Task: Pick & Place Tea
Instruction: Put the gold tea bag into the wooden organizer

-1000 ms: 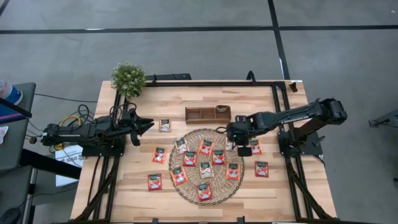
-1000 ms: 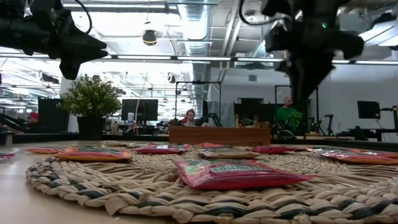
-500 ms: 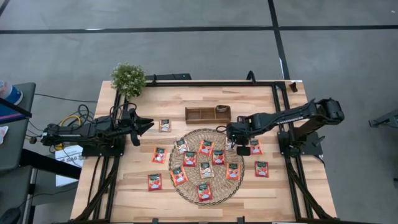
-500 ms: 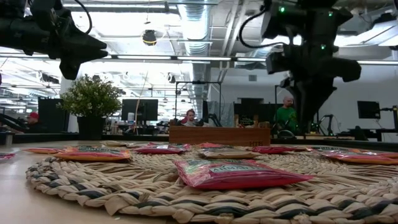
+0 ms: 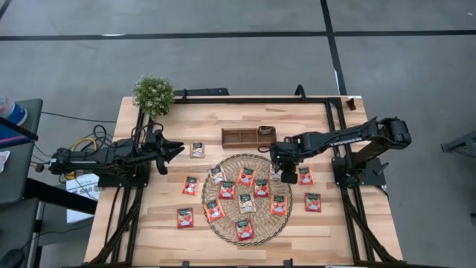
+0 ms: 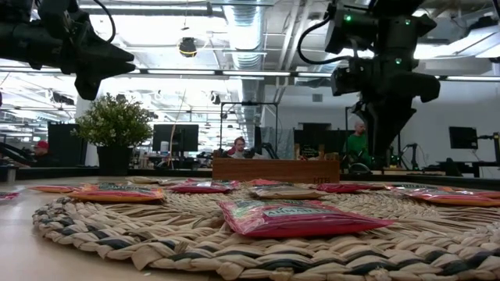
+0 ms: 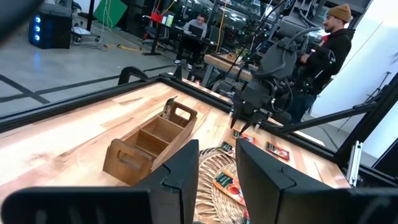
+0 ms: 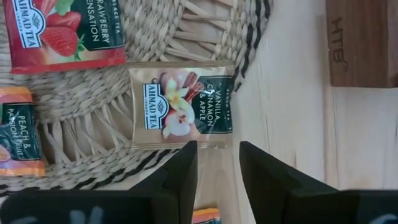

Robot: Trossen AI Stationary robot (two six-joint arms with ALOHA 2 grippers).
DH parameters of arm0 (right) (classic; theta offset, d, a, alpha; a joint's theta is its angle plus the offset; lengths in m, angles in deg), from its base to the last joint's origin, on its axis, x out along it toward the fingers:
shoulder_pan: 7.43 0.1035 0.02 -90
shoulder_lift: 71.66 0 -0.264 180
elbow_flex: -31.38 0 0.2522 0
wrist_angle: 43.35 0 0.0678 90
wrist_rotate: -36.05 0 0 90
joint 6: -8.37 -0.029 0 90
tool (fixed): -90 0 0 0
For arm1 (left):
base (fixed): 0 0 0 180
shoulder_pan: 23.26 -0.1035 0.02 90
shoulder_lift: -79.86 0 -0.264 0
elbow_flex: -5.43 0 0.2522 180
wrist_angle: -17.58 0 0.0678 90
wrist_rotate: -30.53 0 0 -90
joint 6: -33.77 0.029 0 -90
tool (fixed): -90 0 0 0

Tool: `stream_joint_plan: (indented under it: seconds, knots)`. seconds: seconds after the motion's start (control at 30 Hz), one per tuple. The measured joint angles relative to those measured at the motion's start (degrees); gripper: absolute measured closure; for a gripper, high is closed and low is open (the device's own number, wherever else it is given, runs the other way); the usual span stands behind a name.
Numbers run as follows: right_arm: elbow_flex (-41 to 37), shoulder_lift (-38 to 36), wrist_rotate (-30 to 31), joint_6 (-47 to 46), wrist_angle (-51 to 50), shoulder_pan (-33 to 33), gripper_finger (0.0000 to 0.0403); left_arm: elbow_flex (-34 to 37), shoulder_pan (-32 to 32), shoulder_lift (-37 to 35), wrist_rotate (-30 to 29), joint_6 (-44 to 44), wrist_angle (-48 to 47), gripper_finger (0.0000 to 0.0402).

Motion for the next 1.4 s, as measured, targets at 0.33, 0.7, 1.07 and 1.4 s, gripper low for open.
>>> stream_joint_plan:
  seconds: [0.33,0.7,1.07,1.4]
  knots:
    - [0.0,0.0,-0.2,0.1,0.0,0.1,0.026,0.0,0.0,0.0,0.0,0.0,0.0,0.0305]
    - [0.0,0.0,-0.3,-0.4,1.3,0.1,0.0121,0.0,0.0,0.0,0.0,0.0,-0.2,0.0305]
    - [0.0,0.0,-0.5,0.9,3.1,1.0,0.0107,0.0,0.0,0.0,0.0,0.0,-0.2,0.0305]
    - [-0.6,0.0,-0.8,2.1,5.8,-1.7,0.0111,0.0,0.0,0.0,0.0,0.0,-0.2,0.0305]
